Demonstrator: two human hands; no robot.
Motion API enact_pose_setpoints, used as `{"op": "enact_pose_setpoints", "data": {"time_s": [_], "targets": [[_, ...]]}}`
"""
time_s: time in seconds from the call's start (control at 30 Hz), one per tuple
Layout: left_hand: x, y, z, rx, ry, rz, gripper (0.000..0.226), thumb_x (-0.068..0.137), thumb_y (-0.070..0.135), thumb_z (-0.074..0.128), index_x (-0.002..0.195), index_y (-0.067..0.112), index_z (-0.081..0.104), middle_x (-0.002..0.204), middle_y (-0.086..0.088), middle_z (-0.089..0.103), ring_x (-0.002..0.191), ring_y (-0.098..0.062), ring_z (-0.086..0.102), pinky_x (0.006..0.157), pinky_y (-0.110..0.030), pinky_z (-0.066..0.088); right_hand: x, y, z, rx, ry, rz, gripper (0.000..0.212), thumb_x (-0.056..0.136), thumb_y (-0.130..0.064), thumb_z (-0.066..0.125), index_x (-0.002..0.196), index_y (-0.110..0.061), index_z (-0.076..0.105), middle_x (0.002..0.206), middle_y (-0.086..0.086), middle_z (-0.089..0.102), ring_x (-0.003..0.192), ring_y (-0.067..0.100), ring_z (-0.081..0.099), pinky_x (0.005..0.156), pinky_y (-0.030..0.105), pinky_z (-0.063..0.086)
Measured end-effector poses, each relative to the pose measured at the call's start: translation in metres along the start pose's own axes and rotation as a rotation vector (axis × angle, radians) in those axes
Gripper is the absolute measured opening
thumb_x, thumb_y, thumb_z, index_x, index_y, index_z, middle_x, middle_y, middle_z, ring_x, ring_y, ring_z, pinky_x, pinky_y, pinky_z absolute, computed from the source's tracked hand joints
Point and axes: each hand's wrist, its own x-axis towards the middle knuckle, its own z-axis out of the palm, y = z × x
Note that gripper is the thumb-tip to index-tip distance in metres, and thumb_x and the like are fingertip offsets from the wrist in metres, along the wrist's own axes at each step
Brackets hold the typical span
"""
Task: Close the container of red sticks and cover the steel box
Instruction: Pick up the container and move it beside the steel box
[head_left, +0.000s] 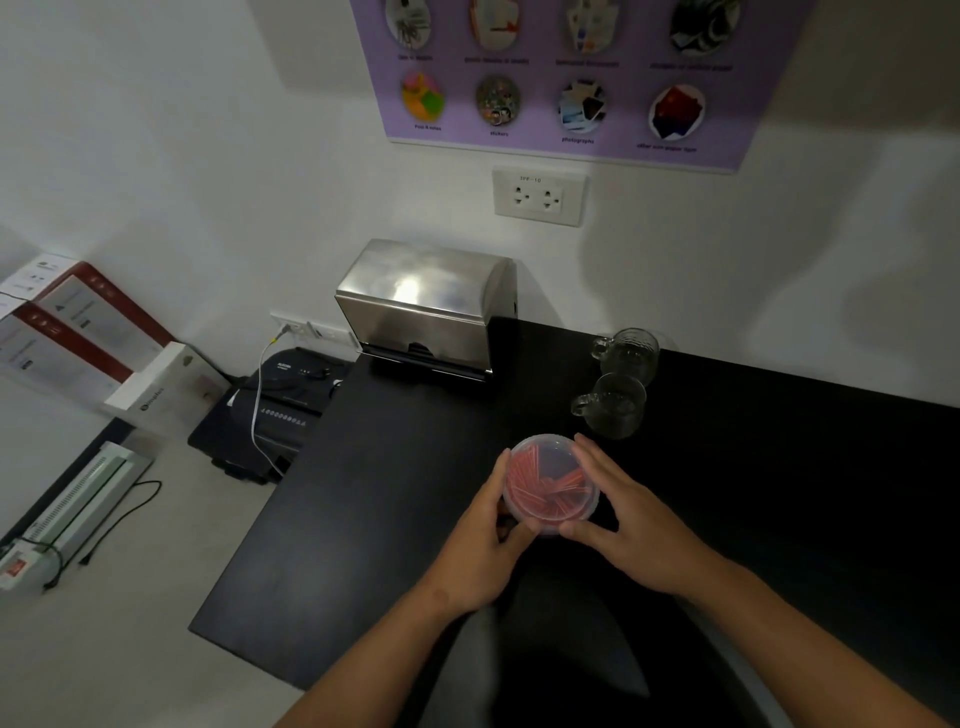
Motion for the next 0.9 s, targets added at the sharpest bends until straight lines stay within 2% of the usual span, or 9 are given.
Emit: {"op": "enact_pose_setpoints", "data": {"time_s": [0.07, 0.13, 0.27, 0.37, 0.5, 0.63, 0.77, 0.83, 0.9], "targets": [[0.012, 0.002, -0.007, 0.001, 0.005, -0.001, 0.073, 0.101, 0.028, 0.066, 0.157, 0.052, 0.026, 0.151, 0.025, 0.054, 0.143, -0.003, 0.051, 0.112, -0.019, 0.045, 0.013, -0.002, -0.002, 0.0, 0.007, -0.007, 0.103, 0.088, -0.061, 0.068, 0.159, -0.049, -0.005, 0.168, -0.03, -0.01, 0.154, -0.001, 0.004, 0.124, 0.035, 0.017], [0.025, 0.002, -0.014, 0.016, 0.028, 0.004, 0.073, 0.1, 0.031, 0.067, 0.155, 0.053, 0.026, 0.149, 0.028, 0.055, 0.144, -0.003, 0.05, 0.113, -0.016, 0.042, 0.026, -0.005, -0.007, -0.017, 0.032, -0.017, 0.104, 0.088, -0.064, 0.066, 0.164, -0.039, 0.0, 0.171, -0.022, -0.006, 0.156, 0.002, 0.003, 0.125, 0.035, 0.015], [0.055, -0.004, -0.025, 0.026, 0.041, -0.004, 0.079, 0.104, 0.013, 0.065, 0.167, 0.018, 0.018, 0.16, 0.0, 0.048, 0.149, -0.013, 0.046, 0.127, -0.047, 0.034, 0.056, -0.009, -0.02, -0.217, 0.044, -0.032, 0.104, 0.09, -0.067, 0.058, 0.166, -0.025, 0.001, 0.174, -0.008, -0.005, 0.157, 0.011, -0.009, 0.124, 0.033, -0.003], [0.077, -0.003, -0.032, 0.051, 0.064, -0.013, 0.078, 0.104, 0.011, 0.063, 0.167, 0.017, 0.018, 0.158, 0.0, 0.048, 0.148, -0.012, 0.047, 0.127, -0.045, 0.034, 0.082, -0.012, -0.031, -0.349, 0.046, -0.025, 0.1, 0.093, -0.067, 0.053, 0.166, -0.02, 0.003, 0.174, -0.004, -0.004, 0.157, 0.018, -0.015, 0.119, 0.032, -0.013], [0.104, 0.002, -0.036, 0.048, 0.095, 0.003, 0.07, 0.104, 0.006, 0.062, 0.162, 0.022, 0.026, 0.155, -0.003, 0.052, 0.145, -0.014, 0.05, 0.125, -0.038, 0.037, 0.111, -0.014, -0.047, -0.392, 0.059, -0.027, 0.095, 0.097, -0.061, 0.054, 0.166, -0.015, 0.007, 0.174, 0.002, 0.001, 0.159, 0.026, -0.008, 0.125, 0.041, -0.007], [0.13, 0.008, -0.038, 0.008, 0.105, 0.002, 0.071, 0.104, -0.008, 0.054, 0.165, 0.01, 0.021, 0.157, -0.014, 0.047, 0.144, -0.02, 0.047, 0.123, -0.033, 0.038, 0.134, -0.01, -0.066, -0.396, 0.059, -0.031, 0.096, 0.097, -0.058, 0.058, 0.165, -0.011, 0.011, 0.174, 0.008, 0.007, 0.159, 0.03, 0.003, 0.126, 0.045, -0.001], [0.157, 0.015, -0.038, -0.167, 0.103, -0.005, 0.061, 0.104, -0.02, 0.044, 0.158, 0.001, 0.027, 0.152, -0.028, 0.044, 0.131, -0.021, 0.05, 0.105, -0.016, 0.047, 0.149, -0.01, -0.08, -0.334, 0.061, -0.044, 0.107, 0.087, -0.072, 0.06, 0.164, -0.01, 0.02, 0.172, 0.009, 0.017, 0.157, 0.026, 0.016, 0.127, 0.047, 0.01], [0.168, 0.018, -0.037, -0.215, 0.099, -0.022, 0.051, 0.107, -0.015, 0.041, 0.154, 0.005, 0.035, 0.145, -0.02, 0.05, 0.123, -0.014, 0.056, 0.099, -0.013, 0.051, 0.153, -0.012, -0.087, -0.242, 0.072, -0.047, 0.124, 0.07, -0.093, 0.051, 0.162, -0.013, 0.026, 0.17, 0.007, 0.026, 0.152, 0.027, 0.029, 0.121, 0.041, 0.026], [0.177, 0.024, -0.036, -0.203, 0.091, -0.034, 0.041, 0.112, -0.008, 0.035, 0.144, 0.014, 0.048, 0.133, -0.004, 0.06, 0.111, -0.001, 0.066, 0.089, -0.008, 0.052, 0.158, -0.01, -0.091, -0.184, 0.1, -0.076, 0.132, 0.062, -0.1, 0.046, 0.16, -0.013, 0.031, 0.165, 0.008, 0.034, 0.146, 0.026, 0.038, 0.109, 0.028, 0.031]]}}
